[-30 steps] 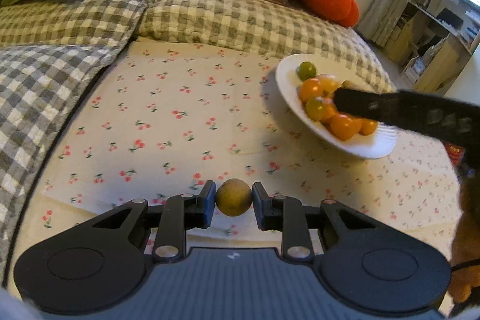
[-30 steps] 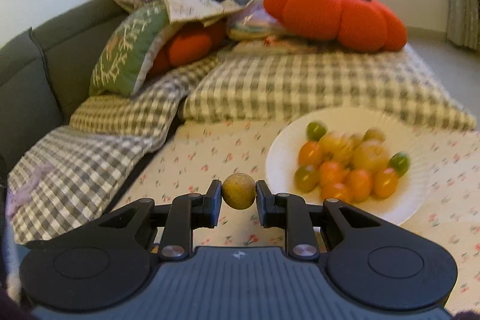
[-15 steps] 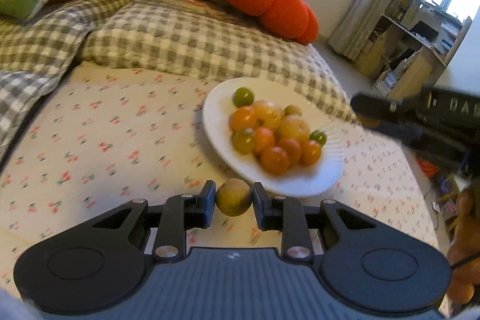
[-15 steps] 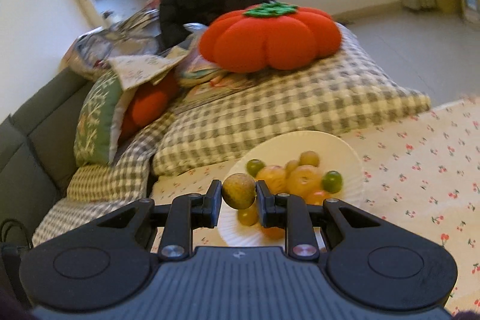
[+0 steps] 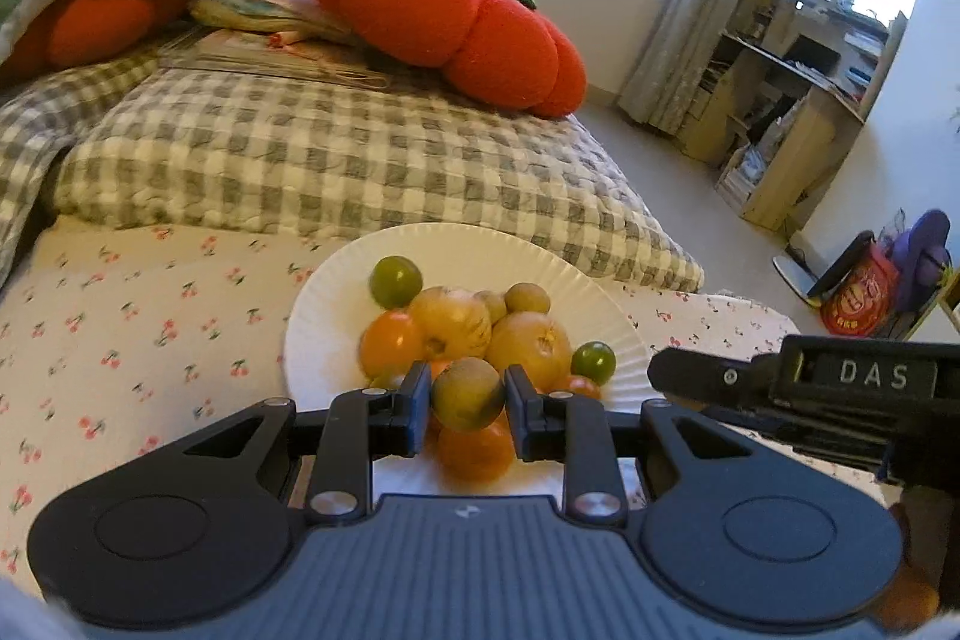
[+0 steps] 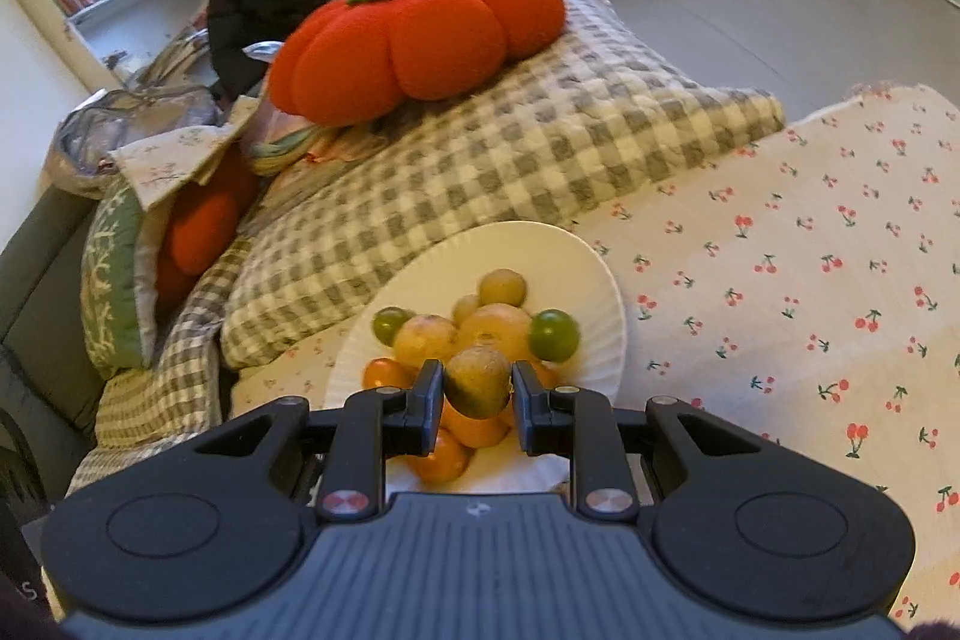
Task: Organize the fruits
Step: 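Carry the brown fruit onto the white plate and open the right tool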
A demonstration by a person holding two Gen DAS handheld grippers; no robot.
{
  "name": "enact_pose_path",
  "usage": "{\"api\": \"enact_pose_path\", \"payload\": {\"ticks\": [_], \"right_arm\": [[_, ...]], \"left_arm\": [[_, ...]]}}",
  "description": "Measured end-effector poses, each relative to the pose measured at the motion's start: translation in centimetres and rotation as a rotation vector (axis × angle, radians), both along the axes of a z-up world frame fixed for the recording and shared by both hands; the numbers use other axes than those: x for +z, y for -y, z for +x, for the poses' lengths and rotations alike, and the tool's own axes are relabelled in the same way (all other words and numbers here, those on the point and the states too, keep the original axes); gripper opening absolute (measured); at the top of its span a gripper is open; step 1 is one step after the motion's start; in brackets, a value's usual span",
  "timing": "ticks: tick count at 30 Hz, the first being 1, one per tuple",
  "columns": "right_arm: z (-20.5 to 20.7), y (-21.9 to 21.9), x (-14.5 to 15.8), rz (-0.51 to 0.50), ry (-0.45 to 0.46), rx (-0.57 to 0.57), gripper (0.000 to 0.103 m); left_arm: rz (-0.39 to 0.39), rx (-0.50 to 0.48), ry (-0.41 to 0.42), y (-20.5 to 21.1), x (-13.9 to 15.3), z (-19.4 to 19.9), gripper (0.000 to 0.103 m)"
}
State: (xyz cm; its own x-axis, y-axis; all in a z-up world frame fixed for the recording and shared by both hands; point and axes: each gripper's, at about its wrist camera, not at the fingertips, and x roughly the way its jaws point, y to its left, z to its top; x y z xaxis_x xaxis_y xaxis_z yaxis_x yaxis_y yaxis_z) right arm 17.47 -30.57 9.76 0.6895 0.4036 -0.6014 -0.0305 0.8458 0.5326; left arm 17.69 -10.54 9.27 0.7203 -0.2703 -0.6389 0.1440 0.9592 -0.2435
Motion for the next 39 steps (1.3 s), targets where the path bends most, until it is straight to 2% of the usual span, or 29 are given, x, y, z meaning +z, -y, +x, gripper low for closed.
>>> {"api": "enact_pose_path", "payload": {"ticks": [5,8,23,39], "right_arm": [[0.5,-0.2,-1.3,0.013,-0.043,-0.003,0.022],[0.7,-0.5,-1.8,0.034,-0.058,0.001,0.022],[0.8,-2.0,-2.7,0.001,-0.087,0.02,0.022],[0.8,-1.8,-2.8,0.026,-0.08,0.009,0.024]], "left_arm": [[0.028,-0.014,0.017,0.2,-1.0,1.5,0.017],[0.017,-0.027,0.019,0.1,-1.5,1.8,0.017],[0.061,-0.071,0.034,0.3,-2.1,2.1,0.019],[0.001,-0.045,0.016,-0.6,-1.6,1.9,0.024]]}}
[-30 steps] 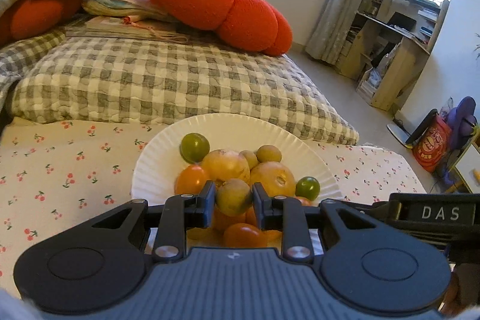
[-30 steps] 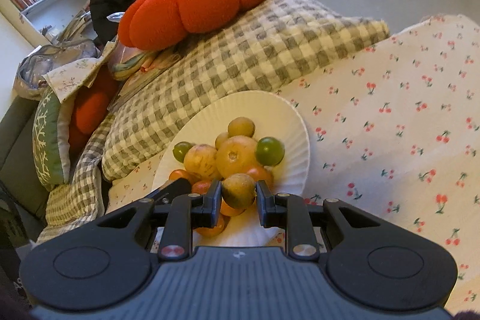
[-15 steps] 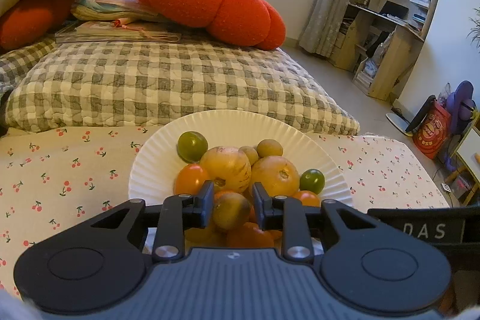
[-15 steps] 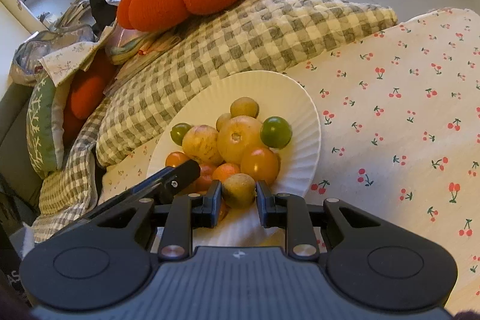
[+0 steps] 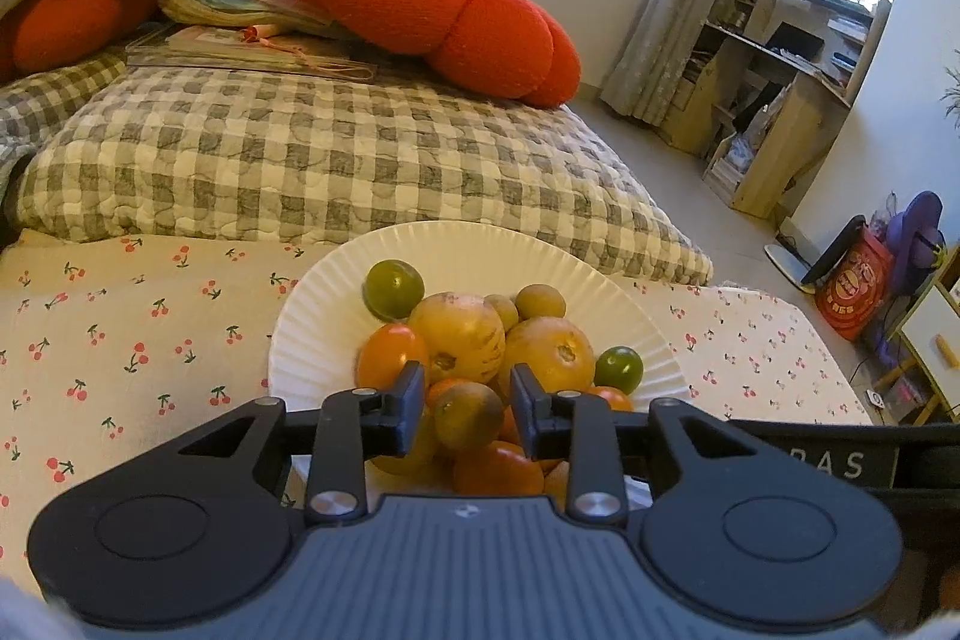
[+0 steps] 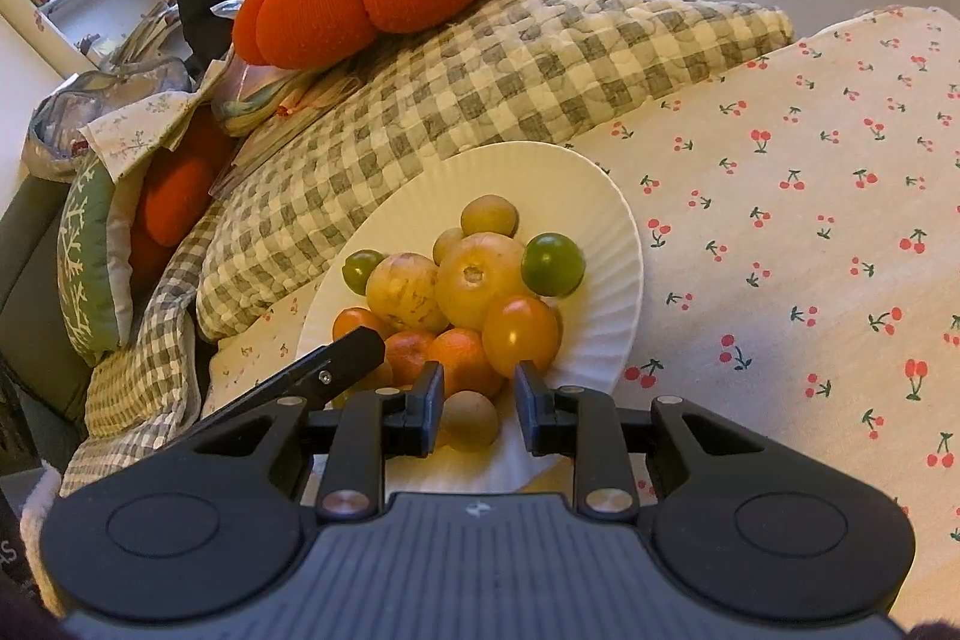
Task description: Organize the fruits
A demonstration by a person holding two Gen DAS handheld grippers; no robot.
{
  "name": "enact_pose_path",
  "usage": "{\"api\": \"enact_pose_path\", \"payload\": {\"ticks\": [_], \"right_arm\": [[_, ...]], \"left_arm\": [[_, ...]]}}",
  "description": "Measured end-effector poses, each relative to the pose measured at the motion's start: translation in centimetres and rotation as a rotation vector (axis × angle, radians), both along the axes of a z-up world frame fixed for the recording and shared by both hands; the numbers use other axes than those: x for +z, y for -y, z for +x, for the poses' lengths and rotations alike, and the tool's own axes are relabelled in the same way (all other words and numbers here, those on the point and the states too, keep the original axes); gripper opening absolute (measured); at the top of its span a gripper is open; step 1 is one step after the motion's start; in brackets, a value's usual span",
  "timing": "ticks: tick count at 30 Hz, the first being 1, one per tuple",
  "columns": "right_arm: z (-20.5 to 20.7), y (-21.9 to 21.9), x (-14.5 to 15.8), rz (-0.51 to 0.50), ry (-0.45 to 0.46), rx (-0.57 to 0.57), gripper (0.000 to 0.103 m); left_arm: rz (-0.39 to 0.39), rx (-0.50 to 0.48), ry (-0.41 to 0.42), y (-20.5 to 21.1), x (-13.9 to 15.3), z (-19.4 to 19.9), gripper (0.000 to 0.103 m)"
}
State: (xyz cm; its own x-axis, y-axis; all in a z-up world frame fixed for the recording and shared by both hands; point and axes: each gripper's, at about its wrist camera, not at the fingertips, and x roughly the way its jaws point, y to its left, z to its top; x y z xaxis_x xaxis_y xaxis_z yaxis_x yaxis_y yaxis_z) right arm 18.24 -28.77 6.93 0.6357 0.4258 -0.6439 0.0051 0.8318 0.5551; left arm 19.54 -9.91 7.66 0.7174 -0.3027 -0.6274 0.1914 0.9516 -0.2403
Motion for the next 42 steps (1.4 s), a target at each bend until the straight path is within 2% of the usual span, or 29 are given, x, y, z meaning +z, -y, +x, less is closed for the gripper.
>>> {"api": "enact_pose_path", "payload": {"ticks": [8,14,19,24,31,34,37,42], "right_arm": [[-0.3,-0.5,0.8,-0.035,0.022,0.004,0.024],[-0.9,-1.5,2.0,-0.103,0.074,0.028,0.024],[-1.4,-2.2,2.6,-0.172,0.103,0.031,0.024],[-2.9,-2.8,3.5,-0.228,0.132,0.025,0.027],[-6.8,-3.8,5.5,-0.35,0.243,0.029,0.034],[-8.3,-4.2,5.8,-0.404,0.284,0.021,0.036],[-9.6,-4.5,5.8,-0.413,0.299,0.031,0.036],[-11.9,-4.7,5.8,-0.422,0.316,0.019,0.042]], "left_arm": [[-0.026,0.011,0.012,-0.2,1.0,-0.6,0.028],[0.014,0.041,0.017,-0.3,1.8,-1.4,0.033],[0.027,0.06,-0.02,-0.6,1.5,-1.7,0.035],[0.082,0.069,-0.02,-0.4,1.9,-2.6,0.043],[0.132,0.093,-0.009,-0.5,3.5,-5.3,0.054],[0.164,0.109,0.009,-0.7,4.3,-7.3,0.063],[0.196,0.128,0.034,-0.9,5.0,-9.0,0.064],[0.187,0.137,0.053,-1.4,5.7,-11.9,0.065]]}}
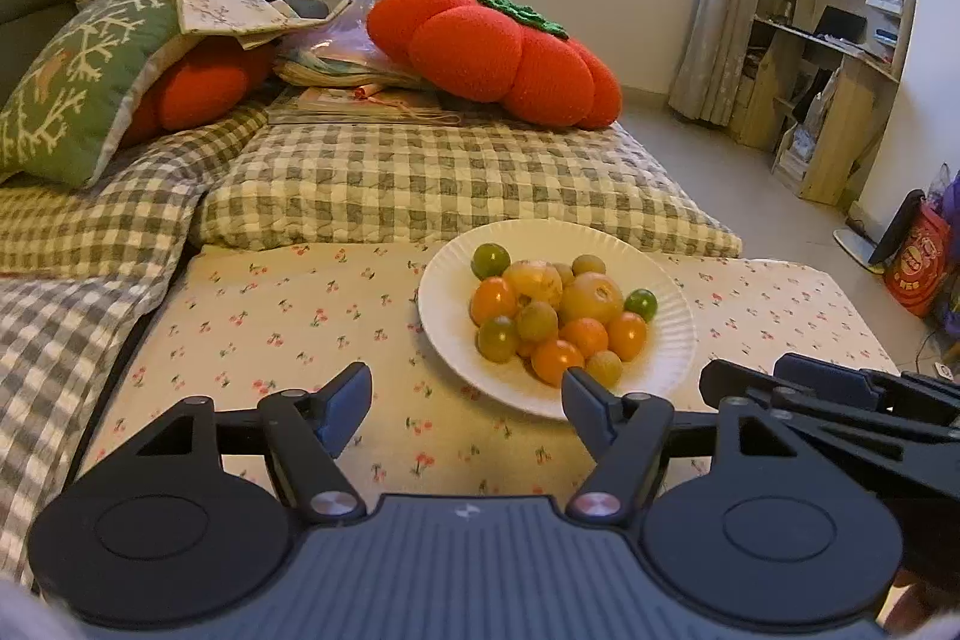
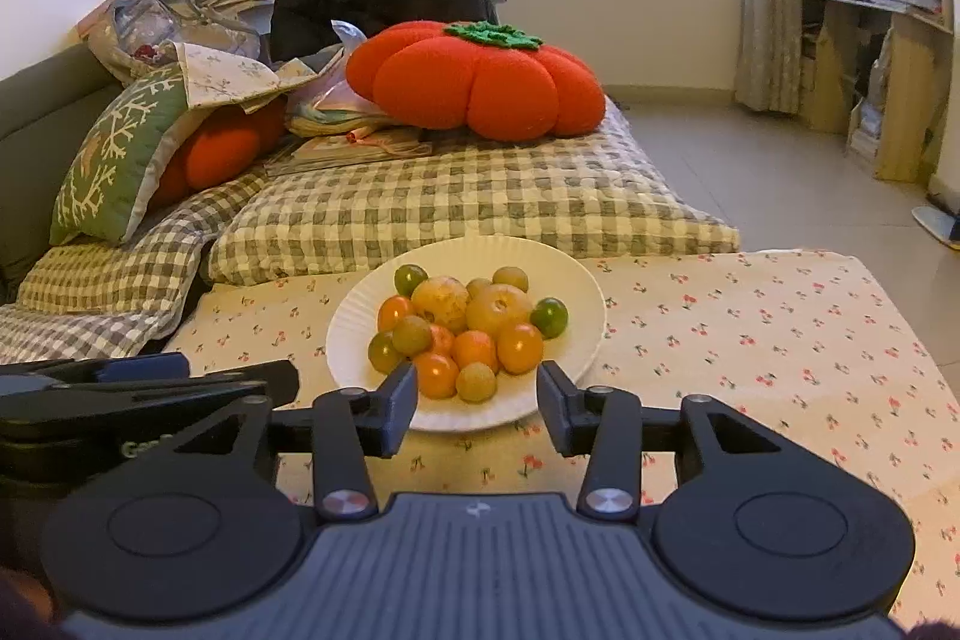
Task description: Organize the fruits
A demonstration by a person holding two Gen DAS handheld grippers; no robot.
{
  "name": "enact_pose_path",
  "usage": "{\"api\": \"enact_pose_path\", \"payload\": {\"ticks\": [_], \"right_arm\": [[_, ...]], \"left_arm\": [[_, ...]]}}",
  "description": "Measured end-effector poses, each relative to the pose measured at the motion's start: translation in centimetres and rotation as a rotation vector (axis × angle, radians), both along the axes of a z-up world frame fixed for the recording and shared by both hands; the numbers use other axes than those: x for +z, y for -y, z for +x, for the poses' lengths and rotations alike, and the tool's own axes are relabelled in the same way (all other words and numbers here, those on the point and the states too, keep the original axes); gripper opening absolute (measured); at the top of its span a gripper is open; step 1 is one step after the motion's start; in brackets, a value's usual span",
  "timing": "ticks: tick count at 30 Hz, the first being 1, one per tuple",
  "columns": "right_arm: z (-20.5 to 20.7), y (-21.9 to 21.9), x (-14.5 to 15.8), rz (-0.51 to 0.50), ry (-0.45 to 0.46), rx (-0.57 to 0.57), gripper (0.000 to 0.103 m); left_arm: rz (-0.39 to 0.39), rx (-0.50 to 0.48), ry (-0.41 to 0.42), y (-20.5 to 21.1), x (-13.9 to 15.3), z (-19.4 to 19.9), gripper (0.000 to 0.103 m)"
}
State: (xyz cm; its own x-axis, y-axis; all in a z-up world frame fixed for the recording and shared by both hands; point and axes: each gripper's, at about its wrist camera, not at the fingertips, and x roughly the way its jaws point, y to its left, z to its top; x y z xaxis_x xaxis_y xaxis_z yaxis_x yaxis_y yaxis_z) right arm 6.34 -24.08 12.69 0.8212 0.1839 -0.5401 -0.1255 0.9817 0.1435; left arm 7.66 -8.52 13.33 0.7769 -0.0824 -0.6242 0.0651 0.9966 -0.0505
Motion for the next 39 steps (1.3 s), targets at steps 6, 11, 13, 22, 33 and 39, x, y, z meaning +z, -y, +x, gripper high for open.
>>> {"api": "enact_pose_path", "payload": {"ticks": [6,11,13,22,33,39], "right_arm": [[-2.7,0.1,0.2,0.018,0.019,0.0,0.05],[-4.4,0.8,0.9,0.039,0.053,-0.027,0.08],[-4.6,0.9,1.0,0.048,0.055,-0.027,0.087],[-4.7,0.7,0.6,0.038,0.043,-0.033,0.103],[-5.0,0.5,0.2,0.019,0.027,-0.024,0.103],[-5.2,0.0,0.2,0.002,0.028,-0.016,0.103]], "left_arm": [[-0.002,0.007,0.038,-0.2,0.6,-2.5,0.075],[-0.017,0.03,0.065,-0.8,1.2,-4.3,0.084],[-0.021,0.047,0.073,-1.1,1.4,-4.8,0.09],[-0.025,0.076,0.067,-1.9,1.5,-5.8,0.095],[0.033,0.06,0.051,-2.1,0.6,-5.6,0.095],[0.026,0.087,0.074,-2.4,0.8,-5.9,0.095]]}}
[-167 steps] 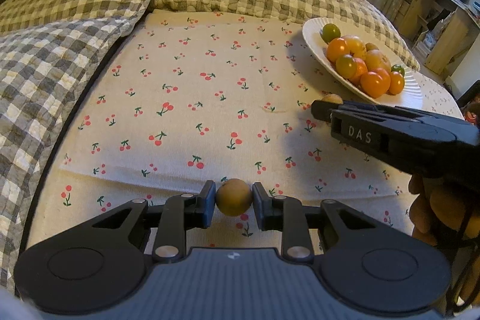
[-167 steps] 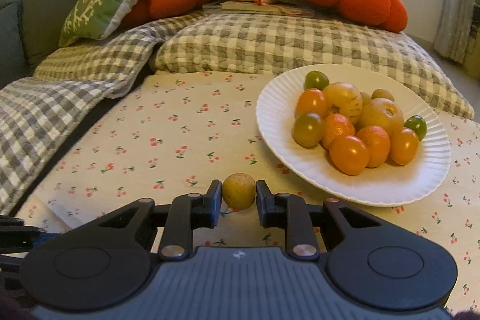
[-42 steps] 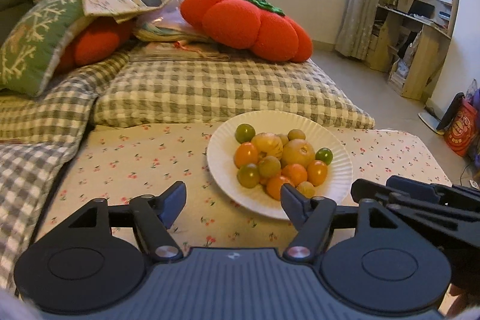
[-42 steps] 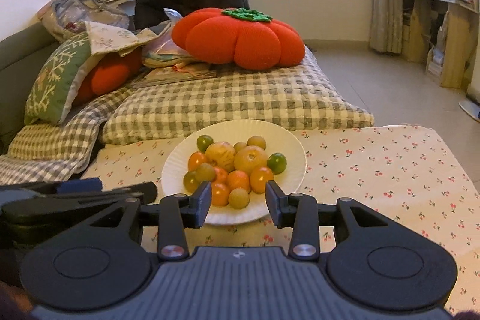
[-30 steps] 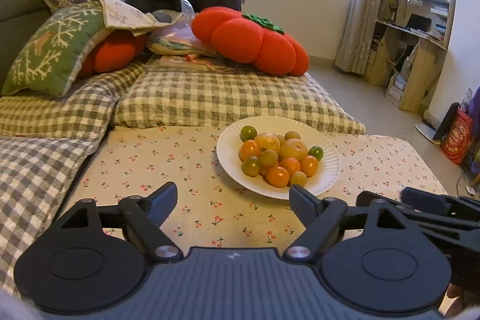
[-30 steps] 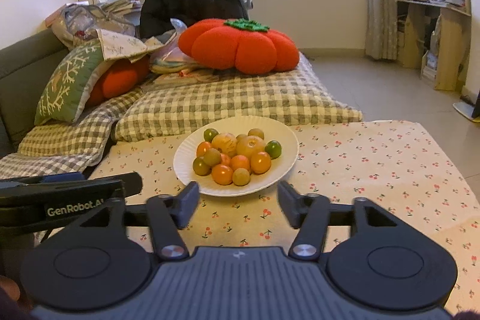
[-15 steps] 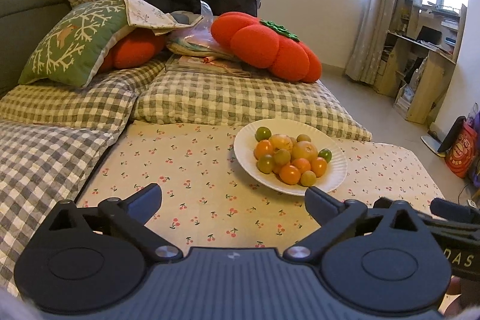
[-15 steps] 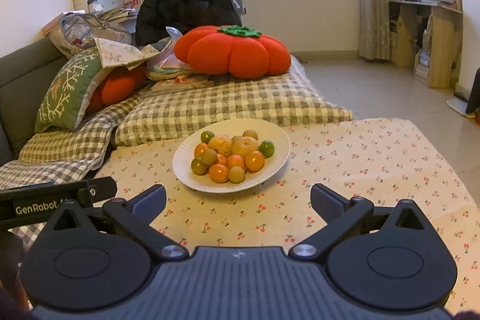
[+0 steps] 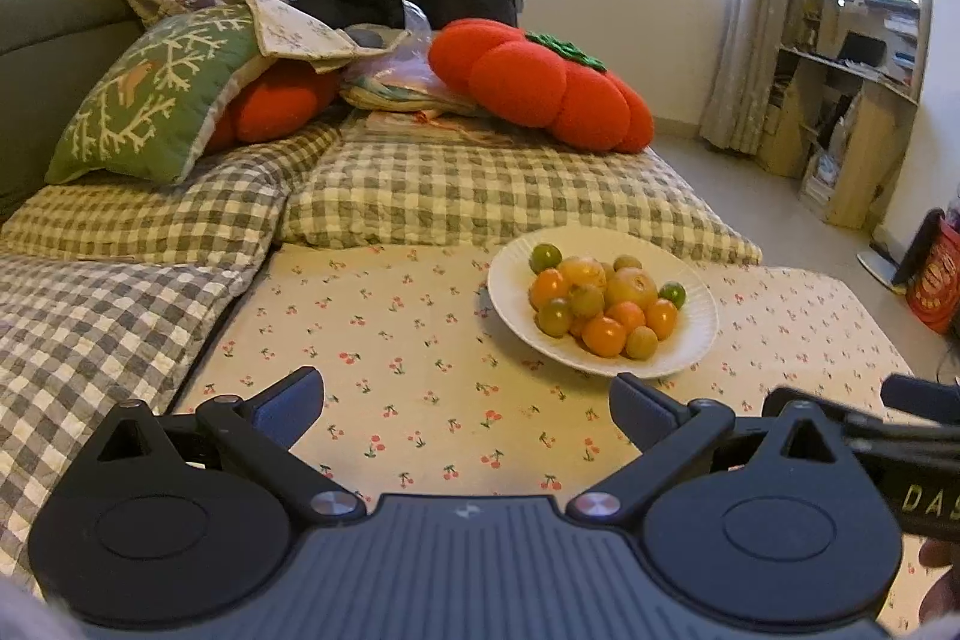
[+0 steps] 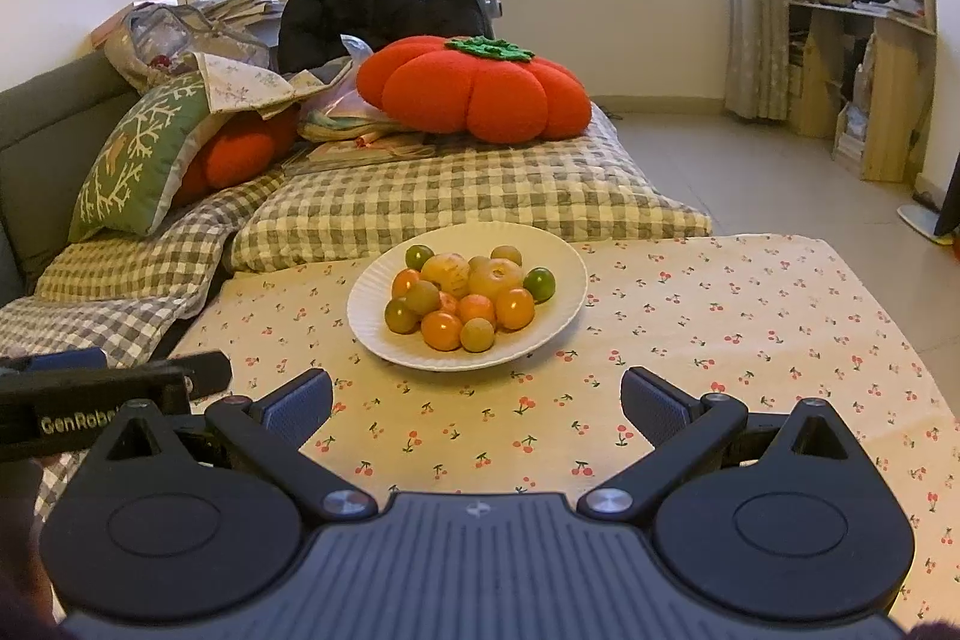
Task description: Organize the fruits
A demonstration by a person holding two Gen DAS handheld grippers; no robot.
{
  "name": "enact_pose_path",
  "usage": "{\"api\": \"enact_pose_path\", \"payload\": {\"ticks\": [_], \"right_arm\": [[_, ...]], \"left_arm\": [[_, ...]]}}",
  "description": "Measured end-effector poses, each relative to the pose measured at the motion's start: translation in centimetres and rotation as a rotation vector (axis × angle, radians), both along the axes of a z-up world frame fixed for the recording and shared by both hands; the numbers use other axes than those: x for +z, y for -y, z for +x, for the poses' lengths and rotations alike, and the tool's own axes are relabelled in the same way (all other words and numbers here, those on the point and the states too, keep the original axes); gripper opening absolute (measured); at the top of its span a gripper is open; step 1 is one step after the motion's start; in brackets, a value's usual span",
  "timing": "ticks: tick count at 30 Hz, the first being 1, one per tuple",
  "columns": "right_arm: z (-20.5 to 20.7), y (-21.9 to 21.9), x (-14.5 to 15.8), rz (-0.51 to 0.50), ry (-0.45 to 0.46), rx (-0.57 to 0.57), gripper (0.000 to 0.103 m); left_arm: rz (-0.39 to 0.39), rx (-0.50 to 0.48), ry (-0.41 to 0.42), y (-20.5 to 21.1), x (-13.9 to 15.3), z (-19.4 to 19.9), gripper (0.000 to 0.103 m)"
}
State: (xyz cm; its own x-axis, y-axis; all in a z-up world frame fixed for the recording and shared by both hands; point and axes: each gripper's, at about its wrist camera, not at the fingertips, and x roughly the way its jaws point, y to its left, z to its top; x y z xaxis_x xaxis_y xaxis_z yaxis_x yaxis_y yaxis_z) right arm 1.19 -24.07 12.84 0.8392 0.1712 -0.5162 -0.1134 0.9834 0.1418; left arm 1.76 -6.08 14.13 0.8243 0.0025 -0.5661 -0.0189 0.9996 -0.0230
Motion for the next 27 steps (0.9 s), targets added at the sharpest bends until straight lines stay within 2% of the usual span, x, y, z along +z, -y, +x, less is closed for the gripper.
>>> {"api": "enact_pose_path", "payload": {"ticks": [4,10,18,27], "right_arm": [[0.09,-0.15,0.02,0.0,-0.002,0.001,0.103],[0.06,-0.32,0.02,-0.004,0.003,0.01,0.103],[0.03,-0.38,0.07,-0.001,0.007,0.009,0.103],[-0.05,-0.47,0.12,0.001,0.009,0.01,0.103]], "left_arm": [[-0.006,0.02,0.007,-0.16,0.16,-0.07,0.095],[0.007,0.014,-0.029,0.17,-0.24,0.16,0.095],[0.045,0.002,-0.014,0.48,-0.28,-0.01,0.095],[0.041,0.003,-0.017,0.42,-0.31,0.05,0.095]]}}
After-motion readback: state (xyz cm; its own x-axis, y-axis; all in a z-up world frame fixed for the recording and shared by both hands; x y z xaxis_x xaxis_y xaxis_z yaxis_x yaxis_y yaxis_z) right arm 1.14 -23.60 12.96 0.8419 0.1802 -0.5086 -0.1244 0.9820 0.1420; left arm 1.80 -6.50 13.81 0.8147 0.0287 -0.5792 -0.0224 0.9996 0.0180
